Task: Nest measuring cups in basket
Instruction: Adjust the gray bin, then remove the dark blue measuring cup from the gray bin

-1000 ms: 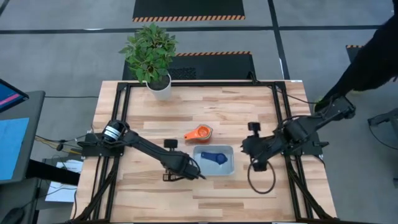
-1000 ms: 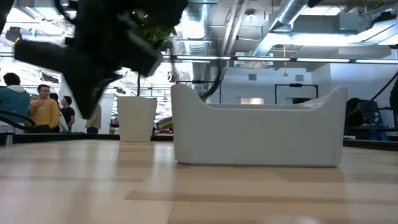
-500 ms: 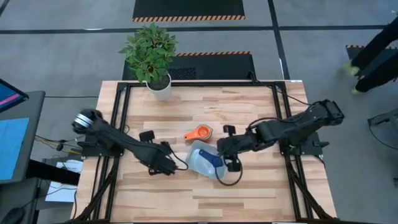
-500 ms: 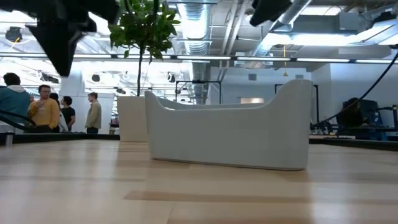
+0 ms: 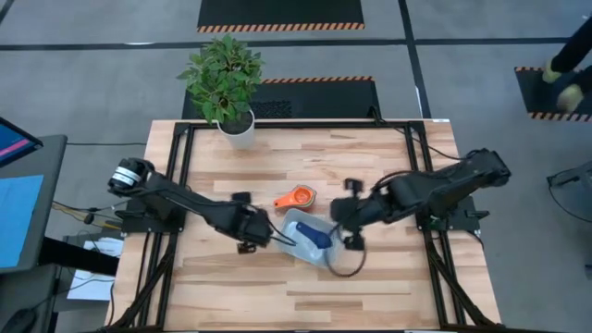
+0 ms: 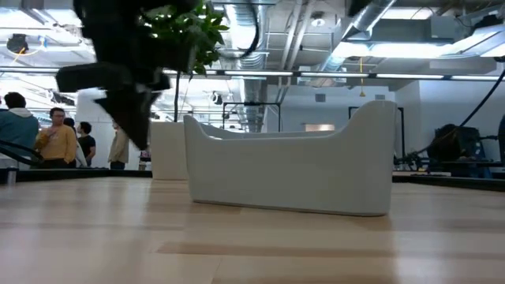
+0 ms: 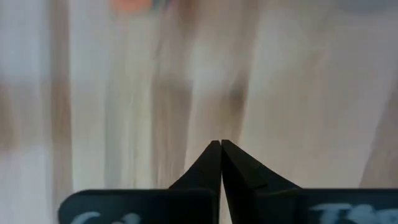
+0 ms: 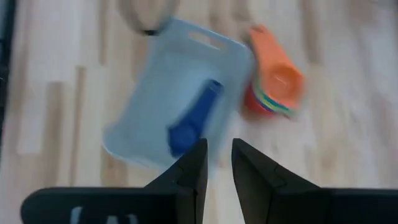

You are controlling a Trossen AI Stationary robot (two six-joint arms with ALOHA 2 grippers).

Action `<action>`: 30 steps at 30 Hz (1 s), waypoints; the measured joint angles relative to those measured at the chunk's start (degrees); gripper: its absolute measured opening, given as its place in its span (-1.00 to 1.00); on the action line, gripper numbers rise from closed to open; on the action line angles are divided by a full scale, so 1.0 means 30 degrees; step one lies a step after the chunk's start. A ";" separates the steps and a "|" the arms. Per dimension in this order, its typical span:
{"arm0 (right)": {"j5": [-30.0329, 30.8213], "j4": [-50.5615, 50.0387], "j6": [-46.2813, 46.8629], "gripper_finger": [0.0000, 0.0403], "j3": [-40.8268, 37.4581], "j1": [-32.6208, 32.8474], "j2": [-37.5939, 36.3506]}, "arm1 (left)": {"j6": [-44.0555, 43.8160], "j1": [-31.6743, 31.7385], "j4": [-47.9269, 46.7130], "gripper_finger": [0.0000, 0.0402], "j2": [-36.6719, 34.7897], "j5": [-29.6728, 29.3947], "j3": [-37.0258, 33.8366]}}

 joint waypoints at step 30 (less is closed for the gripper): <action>0.1722 -0.2421 0.2873 -0.52 -0.1167 0.2337 -0.3991 | 0.1563 0.0559 -0.2471 -1.00 0.1894 0.2772 0.4073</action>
